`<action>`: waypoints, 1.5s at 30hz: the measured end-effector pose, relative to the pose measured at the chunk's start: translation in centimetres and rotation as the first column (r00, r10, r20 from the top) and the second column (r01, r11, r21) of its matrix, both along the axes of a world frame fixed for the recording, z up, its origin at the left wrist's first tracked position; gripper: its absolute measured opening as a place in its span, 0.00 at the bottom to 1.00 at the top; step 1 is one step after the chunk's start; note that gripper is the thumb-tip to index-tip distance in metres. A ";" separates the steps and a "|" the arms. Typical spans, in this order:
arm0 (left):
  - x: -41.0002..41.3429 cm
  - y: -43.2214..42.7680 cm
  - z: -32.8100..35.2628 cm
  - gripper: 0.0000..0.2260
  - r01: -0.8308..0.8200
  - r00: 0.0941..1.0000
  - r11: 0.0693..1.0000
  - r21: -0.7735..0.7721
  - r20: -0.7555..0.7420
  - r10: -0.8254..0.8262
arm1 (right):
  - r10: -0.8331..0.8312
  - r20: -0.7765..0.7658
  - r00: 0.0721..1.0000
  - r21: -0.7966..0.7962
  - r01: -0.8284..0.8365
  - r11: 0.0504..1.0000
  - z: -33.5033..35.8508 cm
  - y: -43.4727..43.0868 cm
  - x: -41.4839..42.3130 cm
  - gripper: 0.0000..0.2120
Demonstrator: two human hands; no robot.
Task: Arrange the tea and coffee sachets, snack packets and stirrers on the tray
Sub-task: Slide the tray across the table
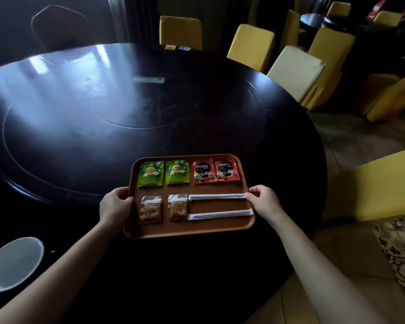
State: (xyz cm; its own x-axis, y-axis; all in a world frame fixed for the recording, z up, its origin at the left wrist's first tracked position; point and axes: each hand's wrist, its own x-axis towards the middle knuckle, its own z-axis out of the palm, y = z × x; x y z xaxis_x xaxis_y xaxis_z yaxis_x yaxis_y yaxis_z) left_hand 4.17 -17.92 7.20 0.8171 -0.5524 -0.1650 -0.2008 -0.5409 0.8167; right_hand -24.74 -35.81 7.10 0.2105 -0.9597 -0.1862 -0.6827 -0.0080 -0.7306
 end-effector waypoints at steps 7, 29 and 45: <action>10.2 1.0 0.7 0.17 -0.007 0.981 1.000 0.002 -0.193 0.007 | -0.083 0.052 0.995 0.079 0.079 0.994 -1.9 3.1 9.4 0.14; 24.0 -2.4 -3.1 0.20 0.133 0.966 0.991 0.024 -0.227 -0.124 | -0.198 -0.173 0.965 0.004 0.201 0.980 -4.1 3.2 22.2 0.09; 25.7 1.9 -4.7 0.12 0.353 0.924 0.935 0.023 0.152 -0.352 | -0.159 -0.301 0.940 -0.217 0.095 0.972 -2.9 5.2 23.1 0.12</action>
State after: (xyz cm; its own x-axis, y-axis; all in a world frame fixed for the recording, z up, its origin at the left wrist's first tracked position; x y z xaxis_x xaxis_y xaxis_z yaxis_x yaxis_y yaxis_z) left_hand 29.87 -16.06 2.54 0.5846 -0.8097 -0.0517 -0.4992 -0.4091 0.7638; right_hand -1.64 -30.66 4.17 0.0460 -0.9985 -0.0279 -0.8817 -0.0275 -0.4709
